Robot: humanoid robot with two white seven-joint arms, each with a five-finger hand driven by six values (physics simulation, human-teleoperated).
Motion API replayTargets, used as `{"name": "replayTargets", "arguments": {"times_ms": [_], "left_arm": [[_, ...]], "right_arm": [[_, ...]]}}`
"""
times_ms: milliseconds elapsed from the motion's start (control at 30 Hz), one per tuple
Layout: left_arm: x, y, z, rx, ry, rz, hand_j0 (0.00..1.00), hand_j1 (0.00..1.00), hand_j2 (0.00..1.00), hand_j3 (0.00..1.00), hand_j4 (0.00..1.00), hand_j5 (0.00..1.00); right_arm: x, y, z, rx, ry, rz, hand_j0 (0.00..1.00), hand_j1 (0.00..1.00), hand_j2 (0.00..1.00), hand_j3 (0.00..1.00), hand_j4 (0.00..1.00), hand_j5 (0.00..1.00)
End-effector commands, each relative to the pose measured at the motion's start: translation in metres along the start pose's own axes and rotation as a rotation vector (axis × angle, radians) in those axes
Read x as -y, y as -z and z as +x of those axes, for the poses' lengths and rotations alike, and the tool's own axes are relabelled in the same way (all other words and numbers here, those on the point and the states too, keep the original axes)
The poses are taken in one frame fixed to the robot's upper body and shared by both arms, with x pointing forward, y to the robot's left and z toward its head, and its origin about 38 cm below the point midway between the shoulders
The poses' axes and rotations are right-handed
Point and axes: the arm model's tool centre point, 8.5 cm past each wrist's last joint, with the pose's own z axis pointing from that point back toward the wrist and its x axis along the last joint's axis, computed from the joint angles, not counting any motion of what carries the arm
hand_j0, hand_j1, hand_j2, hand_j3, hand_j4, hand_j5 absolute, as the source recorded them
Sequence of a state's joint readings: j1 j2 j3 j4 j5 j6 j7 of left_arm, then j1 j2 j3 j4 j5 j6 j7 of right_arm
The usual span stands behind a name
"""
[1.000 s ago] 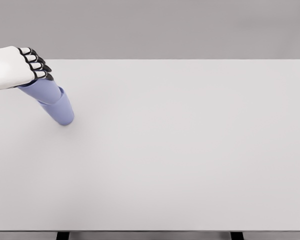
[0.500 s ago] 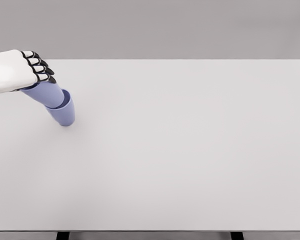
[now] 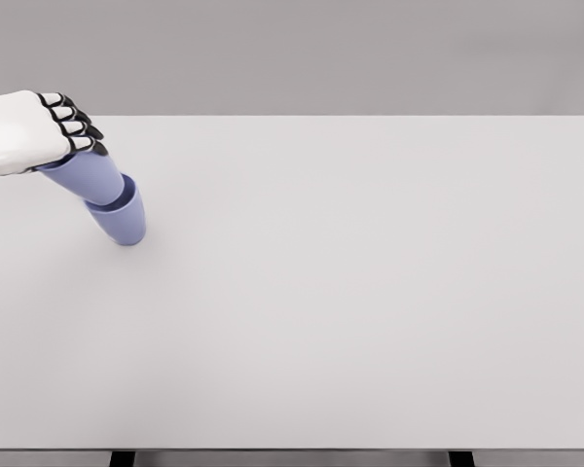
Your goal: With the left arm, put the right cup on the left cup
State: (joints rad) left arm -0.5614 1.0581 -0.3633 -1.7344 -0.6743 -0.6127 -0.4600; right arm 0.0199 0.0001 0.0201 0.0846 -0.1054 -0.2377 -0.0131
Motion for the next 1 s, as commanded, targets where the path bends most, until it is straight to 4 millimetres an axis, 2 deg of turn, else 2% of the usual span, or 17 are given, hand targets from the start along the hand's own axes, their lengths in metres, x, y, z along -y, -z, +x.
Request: {"name": "replayTargets", "arguments": {"times_ms": [0,633,667,700,967], "left_arm": [[0.001,0.002,0.0,-0.003,-0.005,0.0,0.78,0.78,0.78,0.78,0.78,0.78],[0.011,0.009,-0.001,-0.008,-0.036,-0.02,0.81,0.81,0.81,0.81,0.81,0.81],[0.011,0.009,-0.001,-0.008,-0.036,-0.02,0.84,0.84,0.84,0.84,0.84,0.84],[0.011,0.008,-0.001,-0.007,-0.037,-0.019,1.0,1.0,1.0,1.0,1.0,1.0],[0.012,0.009,0.002,0.003,-0.036,-0.024,1.0,1.0,1.0,1.0,1.0,1.0]], "right_arm": [[0.0,0.0,0.0,0.0,0.001,-0.001,1.0,1.0,1.0,1.0,1.0,1.0],[0.0,0.0,0.0,-0.001,0.0,0.0,1.0,1.0,1.0,1.0,1.0,1.0],[0.0,0.0,0.0,0.0,0.001,-0.001,1.0,1.0,1.0,1.0,1.0,1.0],[0.0,0.0,0.0,0.0,0.001,0.001,1.0,1.0,1.0,1.0,1.0,1.0],[0.0,0.0,0.0,0.0,0.001,-0.001,1.0,1.0,1.0,1.0,1.0,1.0]]}}
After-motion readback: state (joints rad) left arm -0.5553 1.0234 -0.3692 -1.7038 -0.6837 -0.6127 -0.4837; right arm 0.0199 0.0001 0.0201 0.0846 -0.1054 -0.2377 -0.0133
